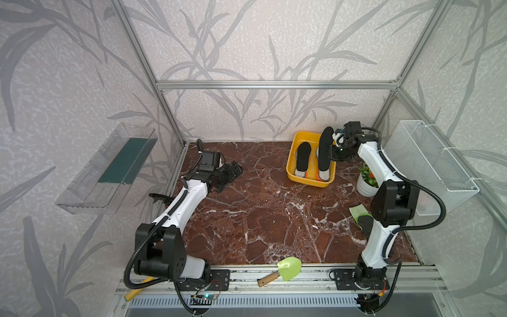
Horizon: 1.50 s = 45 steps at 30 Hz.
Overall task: Put the insoles into the storage box
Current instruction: Place the insole in the storage box.
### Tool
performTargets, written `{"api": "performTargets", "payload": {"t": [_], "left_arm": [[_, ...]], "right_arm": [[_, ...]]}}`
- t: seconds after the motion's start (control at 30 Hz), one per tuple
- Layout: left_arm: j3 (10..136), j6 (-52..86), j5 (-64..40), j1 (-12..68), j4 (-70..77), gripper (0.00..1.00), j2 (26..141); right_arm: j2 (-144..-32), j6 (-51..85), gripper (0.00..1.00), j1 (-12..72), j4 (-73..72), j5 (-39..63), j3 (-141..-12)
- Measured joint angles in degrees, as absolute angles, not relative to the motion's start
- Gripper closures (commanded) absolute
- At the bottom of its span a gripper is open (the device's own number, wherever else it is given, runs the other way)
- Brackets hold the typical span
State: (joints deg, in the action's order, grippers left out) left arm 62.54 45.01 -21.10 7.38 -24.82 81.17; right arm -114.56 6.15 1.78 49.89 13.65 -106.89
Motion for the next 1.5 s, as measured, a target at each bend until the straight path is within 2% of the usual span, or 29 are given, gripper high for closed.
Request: {"api": "performTargets", "payload": {"t": [0.37, 1.5], "left_arm": [[62.46, 44.95, -21.08, 7.44, -24.97, 0.01, 80.97], [62.46, 44.58, -20.45, 7.44, -25.5, 0.01, 80.97]], "right_arm": [[-123.57, 5.93, 1.0, 1.78, 53.36, 13.41, -111.79], [-129.4, 6.2, 1.0, 1.83, 55.18, 9.13, -114.67]]}}
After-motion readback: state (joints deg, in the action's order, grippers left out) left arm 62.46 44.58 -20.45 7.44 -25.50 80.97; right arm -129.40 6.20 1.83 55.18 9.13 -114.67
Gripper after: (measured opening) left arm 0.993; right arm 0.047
